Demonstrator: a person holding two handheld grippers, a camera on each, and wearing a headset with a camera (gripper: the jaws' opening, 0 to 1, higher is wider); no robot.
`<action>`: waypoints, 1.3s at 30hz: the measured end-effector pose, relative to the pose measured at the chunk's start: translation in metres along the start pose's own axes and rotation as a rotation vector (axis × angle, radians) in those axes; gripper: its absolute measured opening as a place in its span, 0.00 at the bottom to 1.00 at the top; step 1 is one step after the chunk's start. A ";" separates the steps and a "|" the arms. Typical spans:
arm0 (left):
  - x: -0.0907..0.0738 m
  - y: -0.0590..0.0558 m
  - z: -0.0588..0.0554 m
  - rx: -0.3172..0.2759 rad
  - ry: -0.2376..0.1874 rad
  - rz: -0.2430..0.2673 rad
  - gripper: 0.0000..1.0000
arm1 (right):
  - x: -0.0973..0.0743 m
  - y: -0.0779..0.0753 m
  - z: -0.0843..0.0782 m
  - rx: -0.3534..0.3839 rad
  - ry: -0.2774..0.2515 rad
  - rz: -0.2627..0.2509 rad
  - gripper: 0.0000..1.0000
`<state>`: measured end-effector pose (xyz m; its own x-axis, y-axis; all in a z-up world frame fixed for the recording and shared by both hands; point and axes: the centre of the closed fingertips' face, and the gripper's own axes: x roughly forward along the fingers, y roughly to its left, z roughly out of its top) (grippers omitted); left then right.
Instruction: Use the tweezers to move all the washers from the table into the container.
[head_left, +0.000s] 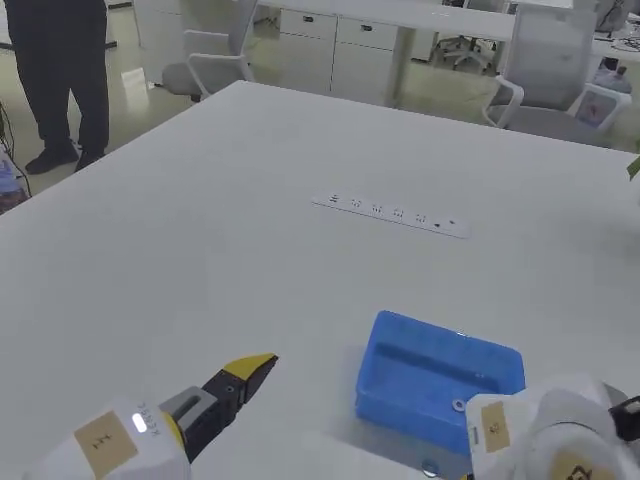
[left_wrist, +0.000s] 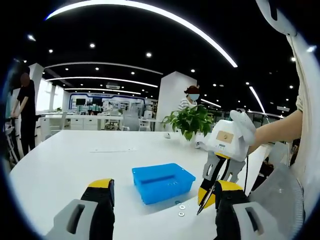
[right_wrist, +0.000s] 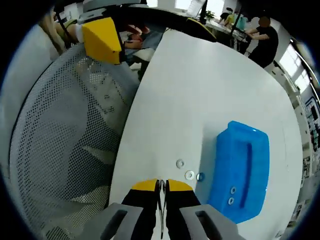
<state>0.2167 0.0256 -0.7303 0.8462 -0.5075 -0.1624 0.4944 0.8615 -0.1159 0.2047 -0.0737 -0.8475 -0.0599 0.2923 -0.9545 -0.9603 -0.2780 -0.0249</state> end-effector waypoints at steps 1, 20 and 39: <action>0.000 0.000 0.000 0.000 0.000 0.000 0.84 | 0.000 -0.001 0.008 0.002 -0.027 -0.013 0.01; 0.001 -0.004 -0.004 0.008 0.020 -0.020 0.83 | -0.015 -0.039 0.022 0.690 -0.581 -0.058 0.02; 0.001 0.001 -0.006 0.007 0.029 -0.003 0.81 | -0.004 -0.052 0.036 0.600 -0.540 -0.064 0.03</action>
<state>0.2163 0.0257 -0.7360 0.8387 -0.5101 -0.1909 0.4981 0.8601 -0.1100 0.2454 -0.0277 -0.8320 0.0239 0.7351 -0.6775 -0.9397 0.2478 0.2357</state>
